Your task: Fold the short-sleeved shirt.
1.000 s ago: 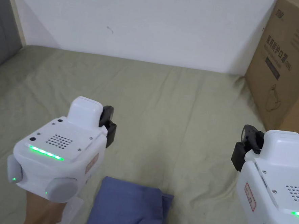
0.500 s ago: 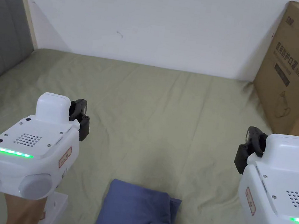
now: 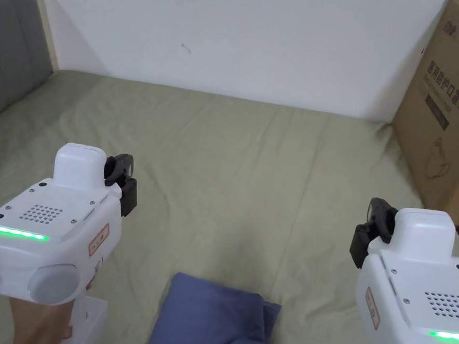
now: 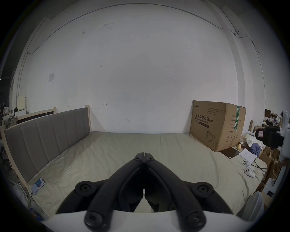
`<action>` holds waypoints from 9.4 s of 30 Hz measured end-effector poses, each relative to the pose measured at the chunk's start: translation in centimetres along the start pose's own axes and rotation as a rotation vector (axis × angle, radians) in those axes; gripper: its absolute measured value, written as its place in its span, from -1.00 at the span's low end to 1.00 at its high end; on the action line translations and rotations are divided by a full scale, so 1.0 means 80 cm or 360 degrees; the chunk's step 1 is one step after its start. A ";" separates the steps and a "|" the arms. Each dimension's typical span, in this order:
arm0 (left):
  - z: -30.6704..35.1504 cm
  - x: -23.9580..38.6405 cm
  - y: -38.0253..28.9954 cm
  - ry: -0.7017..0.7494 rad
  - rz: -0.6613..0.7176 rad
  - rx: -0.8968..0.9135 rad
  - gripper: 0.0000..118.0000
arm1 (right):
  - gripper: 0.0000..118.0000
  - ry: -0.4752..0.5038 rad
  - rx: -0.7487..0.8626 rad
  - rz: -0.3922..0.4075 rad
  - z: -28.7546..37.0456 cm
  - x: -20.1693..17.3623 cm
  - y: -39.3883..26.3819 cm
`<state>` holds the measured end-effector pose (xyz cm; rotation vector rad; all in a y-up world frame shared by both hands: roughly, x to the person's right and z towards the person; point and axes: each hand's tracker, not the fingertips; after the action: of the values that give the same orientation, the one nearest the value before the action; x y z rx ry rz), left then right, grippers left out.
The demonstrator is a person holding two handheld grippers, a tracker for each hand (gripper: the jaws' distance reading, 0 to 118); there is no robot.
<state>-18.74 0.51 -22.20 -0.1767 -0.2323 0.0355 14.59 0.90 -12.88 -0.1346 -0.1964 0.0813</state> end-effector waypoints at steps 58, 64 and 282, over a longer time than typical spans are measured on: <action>-0.161 -0.019 -0.262 -0.0532 0.0830 -0.1622 -0.38 | -1.00 0.0381 -0.1006 -0.0002 -0.096 -0.135 -0.303; -0.155 -0.033 -0.233 -0.0591 0.0862 -0.1526 -0.61 | -1.00 0.0405 -0.0924 -0.0005 -0.091 -0.121 -0.269; 0.006 0.048 0.030 0.0108 -0.0078 0.0343 0.63 | 1.00 -0.0105 0.0176 -0.0033 -0.001 0.038 0.053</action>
<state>-15.15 3.17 -21.29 0.0425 -0.1638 0.0055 17.32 5.37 -13.01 -0.0198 -0.2586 0.0760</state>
